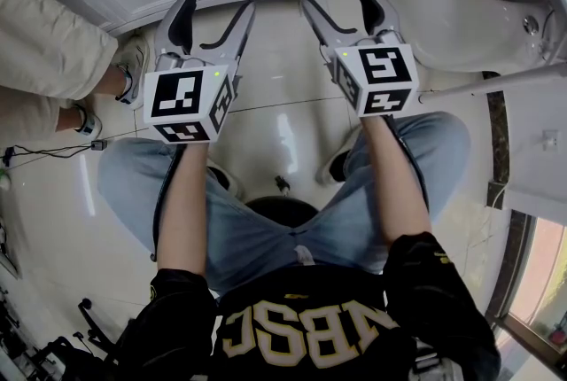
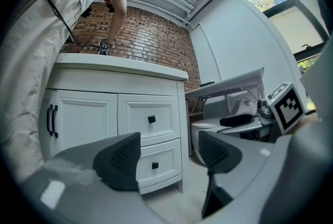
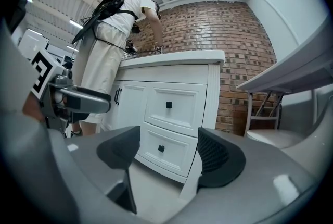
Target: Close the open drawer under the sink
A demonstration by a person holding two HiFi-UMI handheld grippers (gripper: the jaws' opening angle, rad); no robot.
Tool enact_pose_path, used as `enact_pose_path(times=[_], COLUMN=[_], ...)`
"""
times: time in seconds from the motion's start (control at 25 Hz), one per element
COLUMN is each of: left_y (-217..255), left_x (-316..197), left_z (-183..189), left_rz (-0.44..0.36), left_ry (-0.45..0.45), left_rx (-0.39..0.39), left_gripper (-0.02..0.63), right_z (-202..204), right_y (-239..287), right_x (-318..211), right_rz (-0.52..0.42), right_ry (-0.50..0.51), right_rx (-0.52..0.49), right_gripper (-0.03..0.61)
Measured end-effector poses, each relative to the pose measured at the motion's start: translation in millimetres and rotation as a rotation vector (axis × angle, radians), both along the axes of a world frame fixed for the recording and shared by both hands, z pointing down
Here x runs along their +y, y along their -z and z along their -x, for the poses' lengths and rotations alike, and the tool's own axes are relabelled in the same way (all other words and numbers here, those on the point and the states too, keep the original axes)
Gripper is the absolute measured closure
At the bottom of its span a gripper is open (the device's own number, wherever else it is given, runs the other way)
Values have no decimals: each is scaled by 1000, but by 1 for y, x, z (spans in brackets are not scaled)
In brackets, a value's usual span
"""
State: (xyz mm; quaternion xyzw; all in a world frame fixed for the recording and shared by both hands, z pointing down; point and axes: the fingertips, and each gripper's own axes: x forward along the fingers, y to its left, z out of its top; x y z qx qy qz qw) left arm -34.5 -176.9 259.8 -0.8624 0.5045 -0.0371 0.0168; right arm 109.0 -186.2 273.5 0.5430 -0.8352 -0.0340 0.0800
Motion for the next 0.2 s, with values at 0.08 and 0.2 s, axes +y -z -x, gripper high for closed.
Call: enact_pose_path(times=[0.08,0.2], left_y=[0,0], left_x=[1,1], left_z=[0,0], left_rz=[0,2], left_ry=[-3,-6], left_rx=[-1,-3], left_gripper=[262,262], right_z=[1,0], right_y=[0,-3], right_x=[1,0], right_rz=[3,13], right_ry=[0,-6], right_rx=[-3,-3], right_gripper=[238,238])
